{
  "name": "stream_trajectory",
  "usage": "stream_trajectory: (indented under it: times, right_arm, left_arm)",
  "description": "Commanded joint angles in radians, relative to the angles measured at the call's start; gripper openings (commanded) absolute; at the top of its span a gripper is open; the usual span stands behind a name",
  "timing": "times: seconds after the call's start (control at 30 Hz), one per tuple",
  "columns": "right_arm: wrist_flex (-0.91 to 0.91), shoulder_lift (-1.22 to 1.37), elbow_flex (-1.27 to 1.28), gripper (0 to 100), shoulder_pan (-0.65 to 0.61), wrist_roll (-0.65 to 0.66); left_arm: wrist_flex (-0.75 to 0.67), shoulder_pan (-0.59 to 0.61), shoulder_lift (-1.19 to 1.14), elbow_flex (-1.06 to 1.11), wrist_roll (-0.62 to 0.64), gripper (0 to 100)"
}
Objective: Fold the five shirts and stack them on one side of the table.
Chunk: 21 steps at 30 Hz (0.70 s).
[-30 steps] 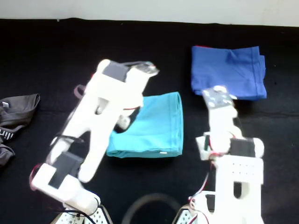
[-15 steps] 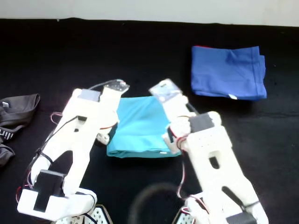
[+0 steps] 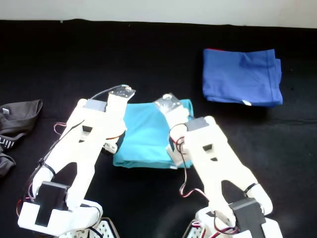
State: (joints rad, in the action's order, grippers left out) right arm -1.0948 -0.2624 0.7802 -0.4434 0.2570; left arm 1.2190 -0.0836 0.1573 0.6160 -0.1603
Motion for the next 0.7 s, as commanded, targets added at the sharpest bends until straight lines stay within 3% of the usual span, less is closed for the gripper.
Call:
stream_trajectory:
  times: [0.0, 0.37, 0.67]
  right_arm:
    - [0.007, 0.001, 0.036, 0.5, 0.047, -0.009]
    - [-0.007, -0.117, -0.05, 0.5, 0.105, -0.002]
    - [-0.07, -0.162, -0.309, 0.5, 0.173, -0.009]
  left_arm:
    - [-0.008, 0.007, 0.031, -0.005, 0.011, 1]
    - [0.0, 0.004, 0.041, -0.025, 0.011, 1]
    - [0.072, 0.001, 0.039, -0.173, 0.012, 1]
